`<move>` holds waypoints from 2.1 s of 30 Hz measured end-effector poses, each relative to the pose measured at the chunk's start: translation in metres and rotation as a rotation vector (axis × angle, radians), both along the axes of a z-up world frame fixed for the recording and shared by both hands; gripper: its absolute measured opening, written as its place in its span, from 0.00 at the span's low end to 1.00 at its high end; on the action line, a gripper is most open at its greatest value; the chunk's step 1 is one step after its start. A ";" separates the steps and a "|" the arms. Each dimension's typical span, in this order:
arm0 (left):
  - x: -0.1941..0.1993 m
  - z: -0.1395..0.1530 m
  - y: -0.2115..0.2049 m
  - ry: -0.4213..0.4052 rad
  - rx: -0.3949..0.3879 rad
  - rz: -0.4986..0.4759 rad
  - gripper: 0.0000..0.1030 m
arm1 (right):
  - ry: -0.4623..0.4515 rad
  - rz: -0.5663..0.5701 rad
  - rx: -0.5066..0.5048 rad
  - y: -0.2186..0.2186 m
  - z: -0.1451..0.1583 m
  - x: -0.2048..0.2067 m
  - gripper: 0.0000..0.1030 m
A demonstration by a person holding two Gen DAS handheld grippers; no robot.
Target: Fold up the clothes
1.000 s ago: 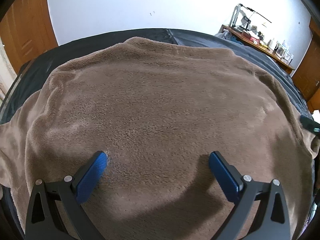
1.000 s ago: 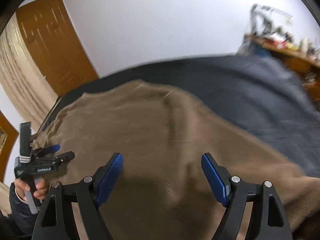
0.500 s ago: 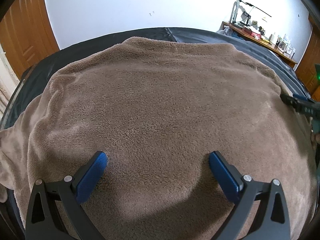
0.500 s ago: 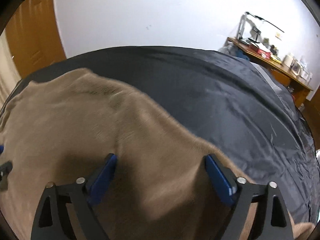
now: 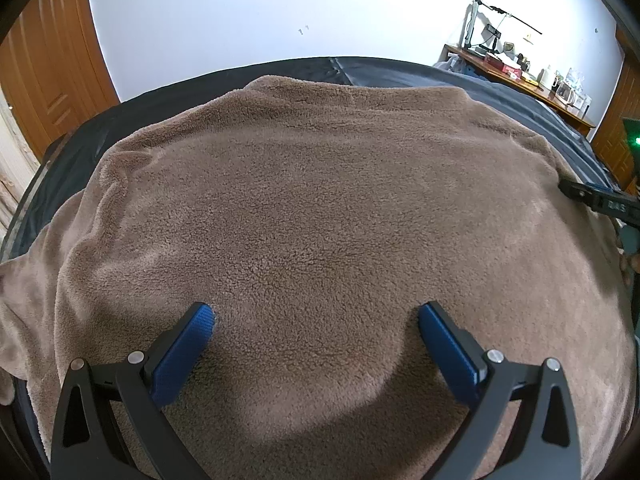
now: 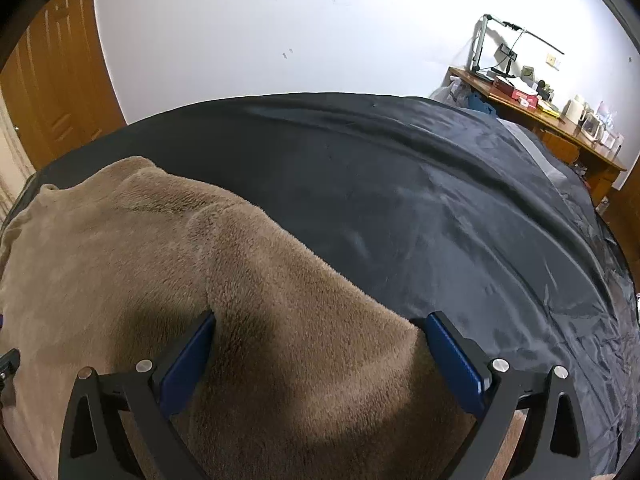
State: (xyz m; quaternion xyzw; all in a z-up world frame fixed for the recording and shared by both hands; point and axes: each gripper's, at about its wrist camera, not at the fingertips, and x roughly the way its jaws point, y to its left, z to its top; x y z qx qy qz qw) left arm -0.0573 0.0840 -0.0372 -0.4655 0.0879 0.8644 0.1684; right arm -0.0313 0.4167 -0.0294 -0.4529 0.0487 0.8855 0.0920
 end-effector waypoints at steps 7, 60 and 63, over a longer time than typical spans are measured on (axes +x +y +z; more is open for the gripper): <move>0.001 0.001 0.001 0.002 -0.001 0.002 1.00 | 0.096 0.118 -0.015 -0.044 0.042 0.063 0.99; 0.001 0.000 0.001 0.013 0.008 0.004 1.00 | 0.130 -0.341 0.242 0.023 0.030 0.431 0.54; 0.001 0.000 0.001 0.014 0.008 0.004 1.00 | 0.100 -0.368 0.245 0.037 0.022 0.432 0.49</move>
